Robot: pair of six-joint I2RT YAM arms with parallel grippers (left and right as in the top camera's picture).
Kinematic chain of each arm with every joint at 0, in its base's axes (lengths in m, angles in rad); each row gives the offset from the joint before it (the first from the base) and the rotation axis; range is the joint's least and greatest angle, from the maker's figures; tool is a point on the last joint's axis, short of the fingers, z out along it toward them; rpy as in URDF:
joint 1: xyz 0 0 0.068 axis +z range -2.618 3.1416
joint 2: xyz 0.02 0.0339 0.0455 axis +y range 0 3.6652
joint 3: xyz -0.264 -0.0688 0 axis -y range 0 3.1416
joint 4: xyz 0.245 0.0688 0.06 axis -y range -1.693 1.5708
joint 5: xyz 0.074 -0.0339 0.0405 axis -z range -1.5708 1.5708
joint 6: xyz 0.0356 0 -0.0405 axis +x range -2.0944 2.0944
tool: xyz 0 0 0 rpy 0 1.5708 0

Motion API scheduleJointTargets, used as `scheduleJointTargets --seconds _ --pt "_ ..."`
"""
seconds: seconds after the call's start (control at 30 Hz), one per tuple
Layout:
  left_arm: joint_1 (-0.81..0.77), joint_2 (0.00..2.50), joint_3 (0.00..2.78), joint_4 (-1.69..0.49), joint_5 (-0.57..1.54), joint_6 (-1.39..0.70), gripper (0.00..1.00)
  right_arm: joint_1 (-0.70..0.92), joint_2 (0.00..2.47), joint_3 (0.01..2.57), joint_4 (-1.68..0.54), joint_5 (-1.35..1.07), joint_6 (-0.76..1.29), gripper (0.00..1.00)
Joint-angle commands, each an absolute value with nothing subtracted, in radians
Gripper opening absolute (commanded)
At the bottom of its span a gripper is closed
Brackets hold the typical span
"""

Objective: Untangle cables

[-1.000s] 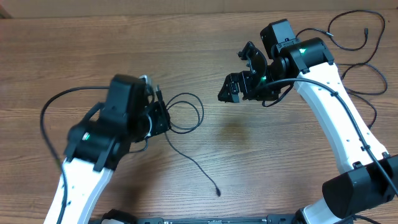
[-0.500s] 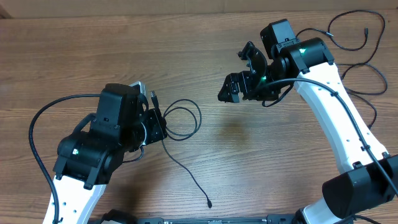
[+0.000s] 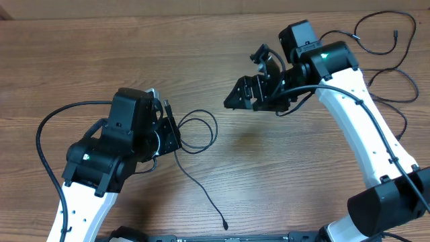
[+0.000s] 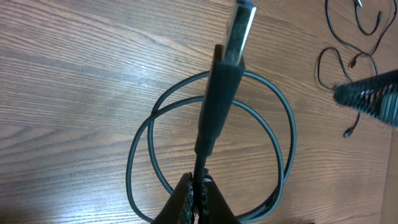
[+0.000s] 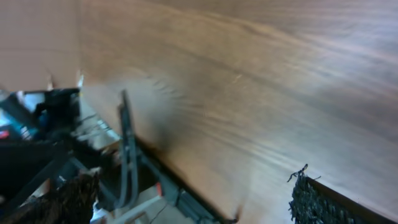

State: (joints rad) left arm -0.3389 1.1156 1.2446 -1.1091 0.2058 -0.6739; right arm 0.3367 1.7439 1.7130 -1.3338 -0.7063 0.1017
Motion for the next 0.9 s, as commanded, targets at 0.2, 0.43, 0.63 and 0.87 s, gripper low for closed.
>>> scheduleJointTargets --seconds 0.2,0.43,0.63,0.87 --pt "-0.341 1.126 1.265 -1.100 0.218 -0.646 0.04 0.468 1.736 1.721 -1.303 -0.742 0.104 1.00" --pt "-0.341 1.124 1.265 -1.100 0.294 -0.591 0.04 0.464 1.737 1.721 -1.219 -0.669 0.212 1.00" --pt "-0.341 1.123 1.265 -1.092 0.311 -0.521 0.04 0.469 1.737 1.721 -1.235 -0.652 0.220 1.00" --pt "-0.341 1.124 1.265 -1.061 0.310 -0.519 0.04 0.471 1.739 1.721 -1.235 -0.651 0.220 1.00"
